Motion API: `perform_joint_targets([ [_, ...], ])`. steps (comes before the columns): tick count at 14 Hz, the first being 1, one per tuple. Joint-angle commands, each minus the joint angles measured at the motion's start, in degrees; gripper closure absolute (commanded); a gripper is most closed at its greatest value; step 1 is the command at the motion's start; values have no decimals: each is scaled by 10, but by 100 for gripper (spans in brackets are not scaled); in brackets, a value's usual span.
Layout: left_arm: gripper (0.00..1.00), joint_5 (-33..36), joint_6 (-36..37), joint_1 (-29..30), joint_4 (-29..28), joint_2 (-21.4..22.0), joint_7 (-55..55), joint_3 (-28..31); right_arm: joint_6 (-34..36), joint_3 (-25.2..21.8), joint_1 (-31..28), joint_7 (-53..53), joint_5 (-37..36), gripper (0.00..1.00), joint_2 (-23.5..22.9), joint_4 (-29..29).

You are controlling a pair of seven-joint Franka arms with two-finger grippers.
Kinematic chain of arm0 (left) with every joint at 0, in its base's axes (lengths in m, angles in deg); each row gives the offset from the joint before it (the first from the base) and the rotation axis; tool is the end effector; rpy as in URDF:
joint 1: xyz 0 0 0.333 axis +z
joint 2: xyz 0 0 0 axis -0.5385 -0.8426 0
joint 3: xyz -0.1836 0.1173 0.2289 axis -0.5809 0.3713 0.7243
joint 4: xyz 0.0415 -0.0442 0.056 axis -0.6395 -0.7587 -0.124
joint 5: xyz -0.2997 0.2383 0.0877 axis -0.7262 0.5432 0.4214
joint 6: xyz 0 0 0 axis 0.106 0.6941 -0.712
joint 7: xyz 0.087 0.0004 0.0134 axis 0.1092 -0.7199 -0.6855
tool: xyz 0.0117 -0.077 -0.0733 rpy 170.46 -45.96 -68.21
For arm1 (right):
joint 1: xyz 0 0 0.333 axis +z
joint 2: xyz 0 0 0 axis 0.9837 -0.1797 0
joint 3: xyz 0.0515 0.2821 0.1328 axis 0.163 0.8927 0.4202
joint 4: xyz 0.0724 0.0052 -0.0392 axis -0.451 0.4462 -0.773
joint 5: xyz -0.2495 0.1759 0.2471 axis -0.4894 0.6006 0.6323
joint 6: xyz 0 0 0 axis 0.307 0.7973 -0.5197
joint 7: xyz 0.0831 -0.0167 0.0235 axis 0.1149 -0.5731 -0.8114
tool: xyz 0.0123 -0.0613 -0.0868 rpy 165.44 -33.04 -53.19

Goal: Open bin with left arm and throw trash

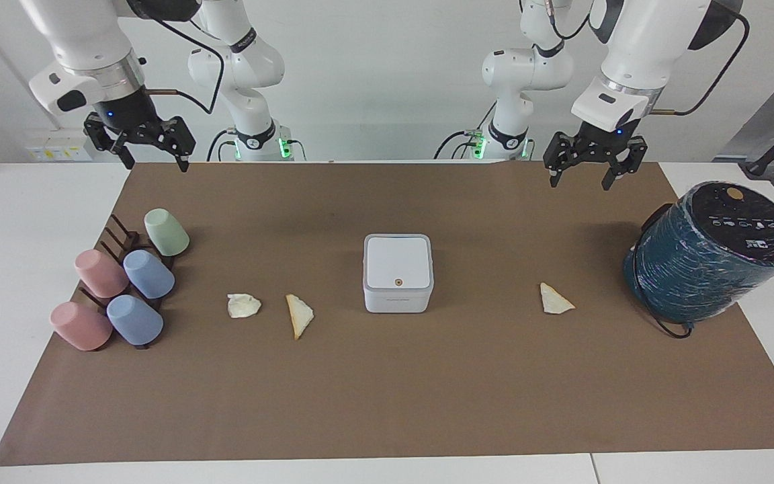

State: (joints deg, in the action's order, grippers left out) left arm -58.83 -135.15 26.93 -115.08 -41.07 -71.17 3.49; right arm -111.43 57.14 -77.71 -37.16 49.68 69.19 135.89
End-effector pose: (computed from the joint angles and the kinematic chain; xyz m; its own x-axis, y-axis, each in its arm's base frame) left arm 0.5356 -0.1192 0.6283 0.9819 -0.1777 0.0654 -0.1770 -0.9841 -0.0160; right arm 0.5278 0.0017 0.6414 0.9977 -0.0678 -0.0087 -0.0675 -0.9971 0.0355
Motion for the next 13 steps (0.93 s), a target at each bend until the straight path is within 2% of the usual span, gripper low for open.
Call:
perform_joint_targets([
  [1, 0, -13, 21, -2, -5, 8, 4, 3, 1, 0, -2, 6, 12, 0, 13, 13],
  [13, 0, -48, 13, 3, -12, 7, -7, 5, 1, 0, -2, 6, 12, 0, 13, 14],
])
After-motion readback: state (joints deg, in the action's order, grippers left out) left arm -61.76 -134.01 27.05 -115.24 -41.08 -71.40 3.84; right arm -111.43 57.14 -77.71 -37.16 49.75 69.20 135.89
